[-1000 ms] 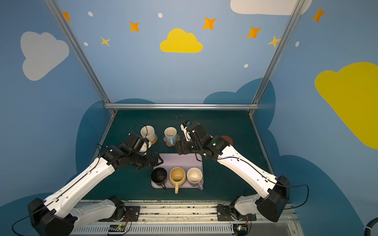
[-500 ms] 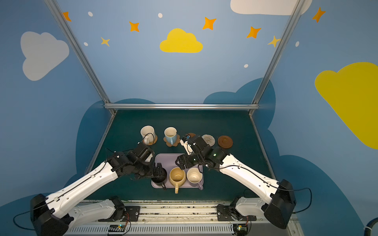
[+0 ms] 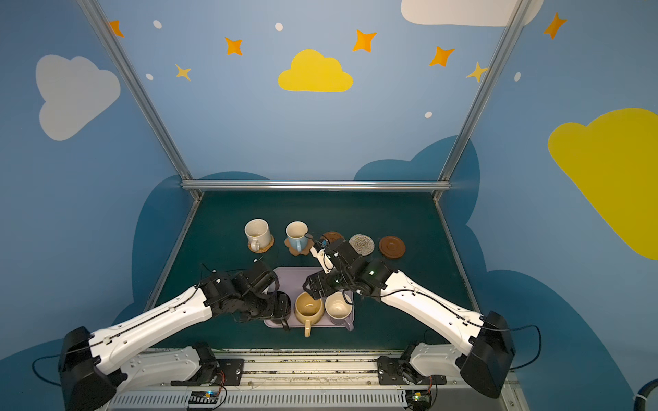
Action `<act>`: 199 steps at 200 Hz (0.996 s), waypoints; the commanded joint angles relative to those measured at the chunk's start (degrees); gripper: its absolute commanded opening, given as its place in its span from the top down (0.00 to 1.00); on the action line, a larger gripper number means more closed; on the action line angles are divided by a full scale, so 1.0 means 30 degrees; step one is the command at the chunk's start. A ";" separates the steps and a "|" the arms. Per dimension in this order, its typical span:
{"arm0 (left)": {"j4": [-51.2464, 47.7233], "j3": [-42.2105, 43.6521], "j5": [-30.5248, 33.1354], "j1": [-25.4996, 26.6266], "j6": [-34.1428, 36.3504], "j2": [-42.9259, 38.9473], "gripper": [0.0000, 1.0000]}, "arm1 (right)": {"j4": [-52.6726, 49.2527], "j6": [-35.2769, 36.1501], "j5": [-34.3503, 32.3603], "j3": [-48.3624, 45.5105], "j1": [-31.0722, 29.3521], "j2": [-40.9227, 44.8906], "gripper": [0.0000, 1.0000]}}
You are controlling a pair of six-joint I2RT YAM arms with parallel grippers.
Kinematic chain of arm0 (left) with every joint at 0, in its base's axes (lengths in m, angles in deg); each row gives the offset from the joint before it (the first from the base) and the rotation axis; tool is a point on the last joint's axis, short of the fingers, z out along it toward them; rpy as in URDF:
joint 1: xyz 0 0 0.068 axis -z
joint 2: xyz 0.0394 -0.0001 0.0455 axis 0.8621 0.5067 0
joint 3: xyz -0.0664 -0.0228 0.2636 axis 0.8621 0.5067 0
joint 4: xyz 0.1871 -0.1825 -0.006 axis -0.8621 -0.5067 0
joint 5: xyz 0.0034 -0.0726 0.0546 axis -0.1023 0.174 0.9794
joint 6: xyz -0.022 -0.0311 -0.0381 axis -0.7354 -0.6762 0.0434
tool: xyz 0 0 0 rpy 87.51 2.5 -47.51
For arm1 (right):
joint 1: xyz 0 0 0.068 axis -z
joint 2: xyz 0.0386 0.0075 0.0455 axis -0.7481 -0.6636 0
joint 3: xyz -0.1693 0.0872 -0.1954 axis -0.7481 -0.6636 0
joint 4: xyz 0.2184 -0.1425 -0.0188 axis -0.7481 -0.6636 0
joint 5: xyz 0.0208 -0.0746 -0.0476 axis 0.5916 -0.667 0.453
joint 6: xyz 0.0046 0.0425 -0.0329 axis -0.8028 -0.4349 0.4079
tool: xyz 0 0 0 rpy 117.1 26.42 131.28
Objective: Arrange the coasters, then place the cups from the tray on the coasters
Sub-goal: 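Close the left gripper on the black mug's rim on the tray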
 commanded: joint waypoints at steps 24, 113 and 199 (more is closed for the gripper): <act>0.0369 0.0609 0.0925 0.0420 -0.1031 0.0244 0.00 | 0.0183 -0.0371 -0.0218 -0.0564 -0.0147 0.0601 0.14; 0.1533 0.1690 0.1894 0.0702 -0.1548 0.0622 0.06 | 0.0371 -0.0499 0.1229 -0.1444 -0.0177 0.0980 0.14; 0.1244 0.1369 0.2645 0.0867 -0.0888 0.1177 0.20 | 0.0286 -0.0409 0.0937 -0.1365 -0.0207 0.0911 0.14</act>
